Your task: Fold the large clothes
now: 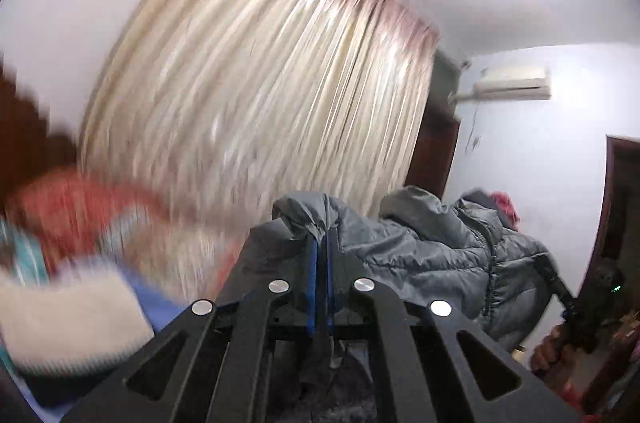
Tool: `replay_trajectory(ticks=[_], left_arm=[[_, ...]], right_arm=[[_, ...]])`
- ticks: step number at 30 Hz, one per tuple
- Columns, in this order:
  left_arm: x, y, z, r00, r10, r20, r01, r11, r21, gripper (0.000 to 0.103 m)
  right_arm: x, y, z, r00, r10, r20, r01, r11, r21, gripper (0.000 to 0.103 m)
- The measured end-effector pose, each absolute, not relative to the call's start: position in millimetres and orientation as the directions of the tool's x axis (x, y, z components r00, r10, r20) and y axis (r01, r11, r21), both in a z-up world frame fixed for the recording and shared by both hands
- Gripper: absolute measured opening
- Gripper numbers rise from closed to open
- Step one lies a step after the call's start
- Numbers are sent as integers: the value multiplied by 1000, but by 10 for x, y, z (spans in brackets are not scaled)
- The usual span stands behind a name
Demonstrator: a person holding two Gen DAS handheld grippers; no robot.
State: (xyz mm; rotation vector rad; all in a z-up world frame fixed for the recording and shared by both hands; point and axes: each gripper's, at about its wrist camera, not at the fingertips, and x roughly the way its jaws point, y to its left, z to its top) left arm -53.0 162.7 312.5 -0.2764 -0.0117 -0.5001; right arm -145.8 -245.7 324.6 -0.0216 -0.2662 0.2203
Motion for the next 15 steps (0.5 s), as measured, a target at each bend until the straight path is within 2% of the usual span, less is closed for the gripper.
replay_trajectory(ticks=[3,5,7,10,13,15], left_arm=[[-884,1397,3631,894,-402,199,434,887,-157,26],[-995,1286,3876,892,-380,244,418,899,-130,26],[-993,1201,4040,898,-360,251,398,910,-118,26],[-685,1012,4078,923,-332,196,356,929,-102,26],[-75,865,3845,952,-293,85,301,948,-104,26],[475,808,3564,960,-278,-26,273,954,-123,26]], right_arm=[[-1702,-2400,3640,922,176,344,-164,984,-63,8],[-1795,-2376,3831,918,162,361,-150,987,-63,8],[-1772,-2372,3939,925,139,354,-122,990,-69,8],[-1594,-2476,3878,949,114,295,-98,993,-68,8],[-1080,-2570,3582,978,93,185,-89,995,-34,8],[-692,-2623,3329,992,78,98,-77,997,-10,8]])
